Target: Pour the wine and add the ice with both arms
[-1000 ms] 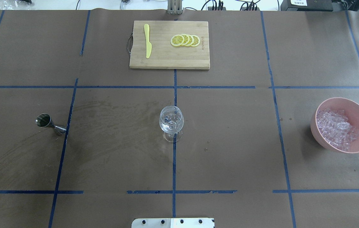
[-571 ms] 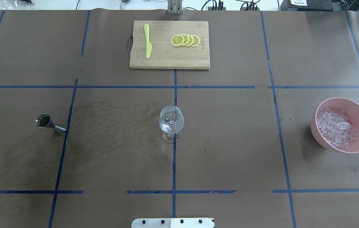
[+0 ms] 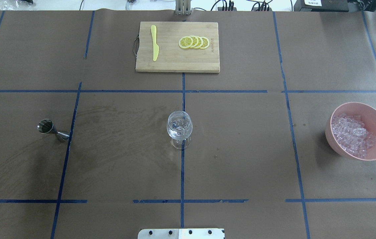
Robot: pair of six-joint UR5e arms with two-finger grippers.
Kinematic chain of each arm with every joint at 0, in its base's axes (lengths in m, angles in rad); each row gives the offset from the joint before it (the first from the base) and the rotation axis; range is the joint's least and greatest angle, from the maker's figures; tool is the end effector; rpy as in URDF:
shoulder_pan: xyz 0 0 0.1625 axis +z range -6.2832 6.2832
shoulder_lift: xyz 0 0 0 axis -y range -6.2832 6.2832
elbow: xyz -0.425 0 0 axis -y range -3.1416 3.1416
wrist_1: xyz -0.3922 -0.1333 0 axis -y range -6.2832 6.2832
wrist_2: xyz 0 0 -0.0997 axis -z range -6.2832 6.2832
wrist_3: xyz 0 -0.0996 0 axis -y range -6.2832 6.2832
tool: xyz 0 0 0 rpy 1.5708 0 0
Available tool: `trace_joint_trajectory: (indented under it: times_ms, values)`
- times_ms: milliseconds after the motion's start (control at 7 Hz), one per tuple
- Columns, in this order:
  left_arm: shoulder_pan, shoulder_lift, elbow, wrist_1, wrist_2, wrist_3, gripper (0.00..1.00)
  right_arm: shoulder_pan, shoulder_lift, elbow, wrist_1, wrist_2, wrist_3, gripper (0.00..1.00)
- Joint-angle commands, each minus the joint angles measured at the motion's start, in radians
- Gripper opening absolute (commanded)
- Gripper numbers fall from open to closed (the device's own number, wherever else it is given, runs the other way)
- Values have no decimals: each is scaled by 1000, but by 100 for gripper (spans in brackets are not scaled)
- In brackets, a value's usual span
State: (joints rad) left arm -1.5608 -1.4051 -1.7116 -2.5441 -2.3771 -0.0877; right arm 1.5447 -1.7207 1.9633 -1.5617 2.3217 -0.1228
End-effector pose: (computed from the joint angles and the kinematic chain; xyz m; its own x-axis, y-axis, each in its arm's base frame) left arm -0.0571 -0.4367 0.5506 0.6841 0.5400 -0.4903 0.0543 0.6327 0.7725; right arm 0.0541 -0.4335 0.5342 0.7178 -0.3061 0.6253 0.1141 0.9377 0.3281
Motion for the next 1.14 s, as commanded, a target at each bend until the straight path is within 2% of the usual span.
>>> trace_joint_trajectory:
  times_ms: [0,286,429,571,1000]
  values:
    - [98,-8,-8,-160,10,-190,100,-2,6,-1,23,1,38,100]
    - [322,-8,-145,-166,257,-478,100,-5,-6,-20,104,8,40,100]
    - [446,-6,-152,-238,400,-603,100,-5,-7,-35,110,4,40,100]
    - [588,4,-164,-286,588,-688,100,-5,-7,-37,112,2,40,100]
    - [867,75,-183,-364,1043,-730,100,-5,-8,-37,112,4,42,100]
